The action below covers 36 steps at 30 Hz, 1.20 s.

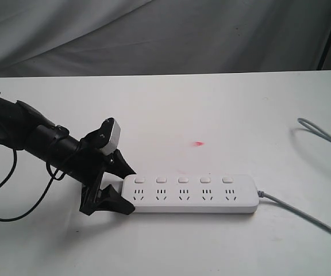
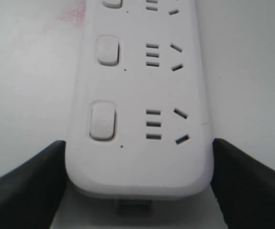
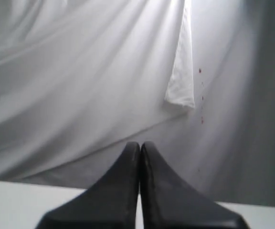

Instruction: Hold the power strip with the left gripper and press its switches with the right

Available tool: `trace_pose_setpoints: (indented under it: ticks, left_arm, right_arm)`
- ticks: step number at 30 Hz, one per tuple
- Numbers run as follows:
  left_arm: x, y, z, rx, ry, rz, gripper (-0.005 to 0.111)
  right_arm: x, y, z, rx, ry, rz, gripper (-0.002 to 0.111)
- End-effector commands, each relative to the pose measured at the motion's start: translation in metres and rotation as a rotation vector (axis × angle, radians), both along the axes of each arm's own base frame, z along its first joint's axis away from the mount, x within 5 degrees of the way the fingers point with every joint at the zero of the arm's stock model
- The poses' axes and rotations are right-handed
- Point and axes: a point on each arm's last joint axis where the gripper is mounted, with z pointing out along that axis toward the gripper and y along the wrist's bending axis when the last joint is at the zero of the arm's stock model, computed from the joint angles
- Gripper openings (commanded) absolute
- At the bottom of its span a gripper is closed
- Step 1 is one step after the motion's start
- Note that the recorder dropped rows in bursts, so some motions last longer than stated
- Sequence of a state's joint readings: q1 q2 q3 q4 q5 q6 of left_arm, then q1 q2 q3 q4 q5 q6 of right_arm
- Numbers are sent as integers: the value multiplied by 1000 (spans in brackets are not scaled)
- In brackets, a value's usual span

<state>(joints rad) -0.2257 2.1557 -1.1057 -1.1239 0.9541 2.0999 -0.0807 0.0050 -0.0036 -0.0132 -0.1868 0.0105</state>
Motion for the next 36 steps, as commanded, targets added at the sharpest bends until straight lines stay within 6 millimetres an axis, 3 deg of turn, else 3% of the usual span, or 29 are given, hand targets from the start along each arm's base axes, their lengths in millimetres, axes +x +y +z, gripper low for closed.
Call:
trace_pose_setpoints:
  ticks: [1, 11, 16, 23, 28, 32, 36]
  left_arm:
    - [1, -2, -2, 12, -5, 3, 0]
    - [1, -2, -2, 12, -5, 3, 0]
    - [1, -2, -2, 12, -5, 3, 0]
    - [1, -2, -2, 12, -5, 3, 0]
    - [1, -2, -2, 12, -5, 3, 0]
    - [1, -2, -2, 12, -5, 3, 0]
    - [1, -2, -2, 12, -5, 3, 0]
  right_arm:
    - [-4, 1, 9, -8, -120, 6, 0]
    - [-7, 1, 16, 25, -205, 22, 0]
    - [-12, 0, 25, 313, -342, 147, 0]
    - [-12, 10, 25, 199, -324, 221, 0]
    - [-18, 15, 51, 132, -337, 253, 0]
    - [-6, 13, 81, 167, -273, 235, 0]
    - [19, 13, 123, 141, -224, 235, 0]
